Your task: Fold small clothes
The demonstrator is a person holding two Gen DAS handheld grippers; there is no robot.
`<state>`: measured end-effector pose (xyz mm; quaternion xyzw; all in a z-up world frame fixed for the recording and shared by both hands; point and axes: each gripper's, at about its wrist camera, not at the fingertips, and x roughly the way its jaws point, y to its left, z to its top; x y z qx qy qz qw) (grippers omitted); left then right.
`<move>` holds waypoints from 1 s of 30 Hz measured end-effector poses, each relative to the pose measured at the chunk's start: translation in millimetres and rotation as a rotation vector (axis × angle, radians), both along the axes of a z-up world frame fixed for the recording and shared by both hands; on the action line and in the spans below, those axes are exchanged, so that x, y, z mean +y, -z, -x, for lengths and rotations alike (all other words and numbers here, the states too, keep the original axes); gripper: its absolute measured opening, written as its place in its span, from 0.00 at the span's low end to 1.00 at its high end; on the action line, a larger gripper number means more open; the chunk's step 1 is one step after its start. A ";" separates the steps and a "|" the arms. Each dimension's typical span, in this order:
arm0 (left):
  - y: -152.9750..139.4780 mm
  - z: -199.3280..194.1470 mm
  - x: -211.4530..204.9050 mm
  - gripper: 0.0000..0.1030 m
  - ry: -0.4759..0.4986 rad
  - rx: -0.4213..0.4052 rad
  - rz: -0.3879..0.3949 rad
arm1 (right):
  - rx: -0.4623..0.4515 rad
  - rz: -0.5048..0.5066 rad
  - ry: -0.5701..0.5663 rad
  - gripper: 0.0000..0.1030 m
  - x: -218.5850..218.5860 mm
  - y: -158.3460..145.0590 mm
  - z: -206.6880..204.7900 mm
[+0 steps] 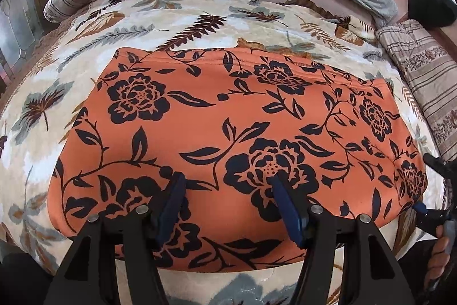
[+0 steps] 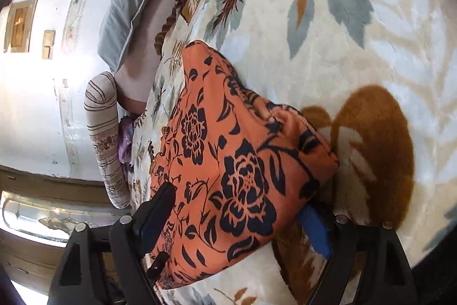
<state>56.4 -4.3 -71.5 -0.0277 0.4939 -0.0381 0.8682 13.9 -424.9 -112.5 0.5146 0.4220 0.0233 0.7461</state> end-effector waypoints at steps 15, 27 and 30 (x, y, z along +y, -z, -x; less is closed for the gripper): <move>11.5 -9.2 -5.0 0.72 0.021 0.000 -0.035 | -0.013 0.083 -0.026 0.76 5.6 -6.5 -15.2; 21.2 -1.5 -28.0 0.80 0.103 -0.007 -0.167 | 0.014 0.109 -0.032 0.68 8.6 -0.2 -23.9; 4.7 1.8 -22.7 0.80 0.075 -0.019 -0.133 | 0.020 0.116 -0.039 0.70 9.2 -2.7 -26.5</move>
